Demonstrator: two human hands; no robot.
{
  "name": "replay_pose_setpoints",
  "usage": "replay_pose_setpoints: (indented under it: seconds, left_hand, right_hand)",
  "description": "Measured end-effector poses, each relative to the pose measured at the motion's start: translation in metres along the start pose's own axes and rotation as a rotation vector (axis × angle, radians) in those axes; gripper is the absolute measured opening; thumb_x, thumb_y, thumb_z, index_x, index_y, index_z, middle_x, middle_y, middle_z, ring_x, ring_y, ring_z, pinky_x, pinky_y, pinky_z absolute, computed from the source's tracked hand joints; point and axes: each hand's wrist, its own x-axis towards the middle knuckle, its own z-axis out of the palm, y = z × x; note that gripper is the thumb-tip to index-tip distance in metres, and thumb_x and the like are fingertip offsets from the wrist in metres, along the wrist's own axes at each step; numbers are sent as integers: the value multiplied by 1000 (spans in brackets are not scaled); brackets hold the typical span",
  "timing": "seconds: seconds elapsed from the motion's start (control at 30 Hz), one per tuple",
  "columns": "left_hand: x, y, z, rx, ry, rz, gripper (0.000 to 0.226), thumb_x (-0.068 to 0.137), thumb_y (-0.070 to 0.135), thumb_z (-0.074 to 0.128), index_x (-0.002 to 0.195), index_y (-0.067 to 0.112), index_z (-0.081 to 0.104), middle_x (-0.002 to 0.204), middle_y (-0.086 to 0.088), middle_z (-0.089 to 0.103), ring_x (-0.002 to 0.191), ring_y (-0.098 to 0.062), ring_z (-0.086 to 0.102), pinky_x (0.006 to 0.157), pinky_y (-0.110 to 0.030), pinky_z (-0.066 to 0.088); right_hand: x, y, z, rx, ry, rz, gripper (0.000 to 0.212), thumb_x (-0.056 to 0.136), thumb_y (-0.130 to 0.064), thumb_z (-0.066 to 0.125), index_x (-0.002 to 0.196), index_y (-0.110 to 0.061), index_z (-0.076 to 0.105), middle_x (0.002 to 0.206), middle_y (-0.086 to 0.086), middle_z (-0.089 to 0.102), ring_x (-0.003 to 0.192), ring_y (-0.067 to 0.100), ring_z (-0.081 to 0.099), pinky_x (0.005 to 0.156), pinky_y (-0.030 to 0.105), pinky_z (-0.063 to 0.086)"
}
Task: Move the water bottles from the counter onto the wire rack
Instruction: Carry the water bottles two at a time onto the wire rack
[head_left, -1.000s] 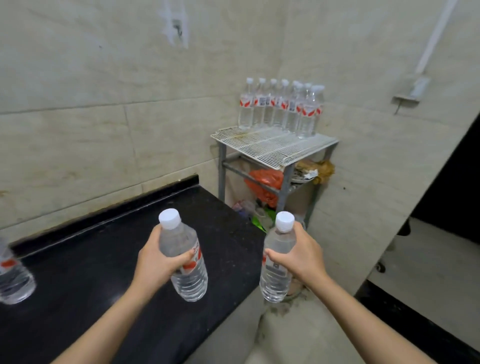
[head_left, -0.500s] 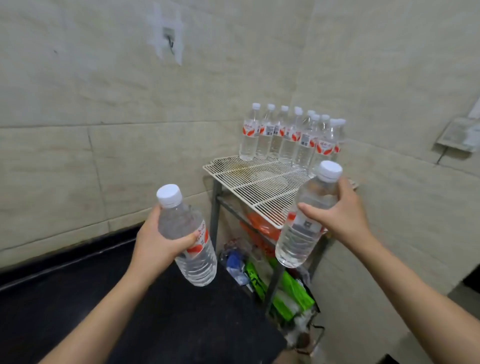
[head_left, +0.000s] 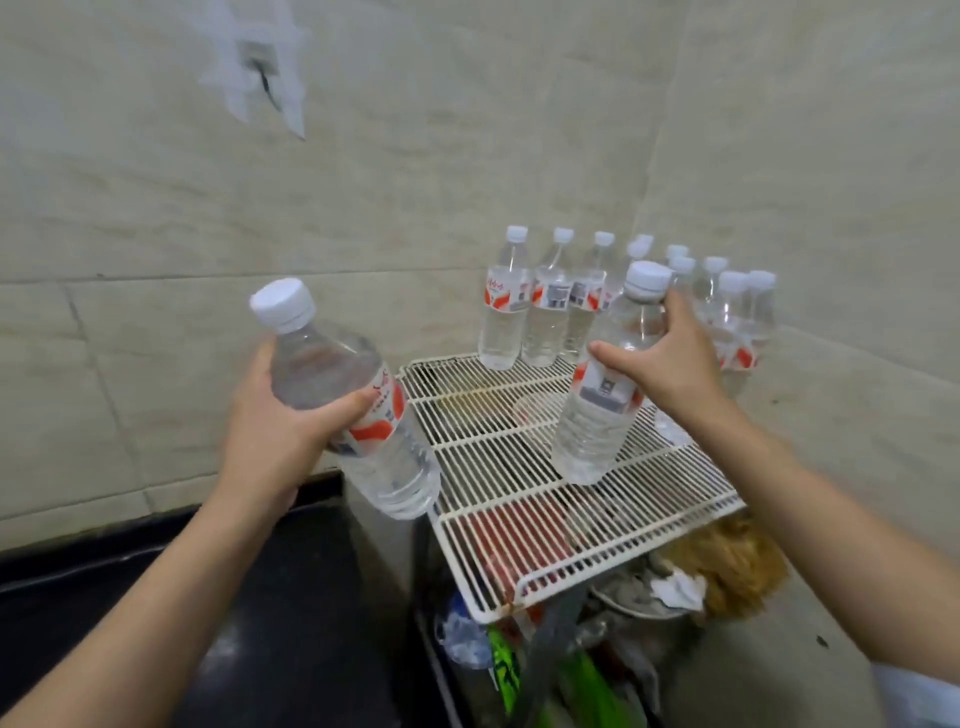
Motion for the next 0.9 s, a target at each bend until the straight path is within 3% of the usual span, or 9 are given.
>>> replay_pose_setpoints:
  seconds: [0.2, 0.33, 0.57, 0.7, 0.9]
  left_hand:
    - [16, -4, 105, 76, 87, -38, 64, 37, 40, 74, 98, 29, 56, 96, 11, 66, 85, 1, 65, 79, -28, 52]
    - [30, -10, 151, 171, 84, -71, 63, 43, 33, 79, 102, 25, 57, 102, 4, 66, 98, -14, 64, 88, -39, 52]
    - [63, -18, 183, 213, 112, -110, 49, 62, 8, 77, 98, 32, 54, 102, 6, 66, 99, -17, 63, 91, -48, 51]
    - [82, -29, 193, 235, 131, -140, 65, 55, 20, 78, 114, 23, 52, 110, -3, 65, 100, -21, 63, 89, -48, 52]
    - [105, -49, 203, 268, 75, -165, 70, 55, 23, 79, 119, 20, 50, 112, -3, 65, 101, -21, 63, 88, -48, 53]
  right_hand:
    - [79, 53, -5, 35, -131, -73, 61, 68, -30, 76, 119, -19, 45, 96, -8, 51, 89, 13, 50, 77, 30, 40]
    - [122, 66, 3, 38, -172, -92, 62, 68, -37, 74, 118, -19, 43, 114, 1, 60, 104, 24, 57, 80, 36, 44]
    - [156, 79, 43, 23, -230, -51, 64, 69, -39, 72, 122, -18, 41, 113, 6, 61, 99, 28, 58, 70, 32, 41]
    - [179, 81, 56, 98, -213, 22, 61, 71, -35, 69, 122, -17, 40, 117, 6, 60, 97, 28, 58, 71, 31, 39]
    - [211, 93, 66, 8, -192, 60, 58, 71, -36, 69, 117, -16, 39, 116, 9, 59, 103, 32, 57, 72, 33, 37]
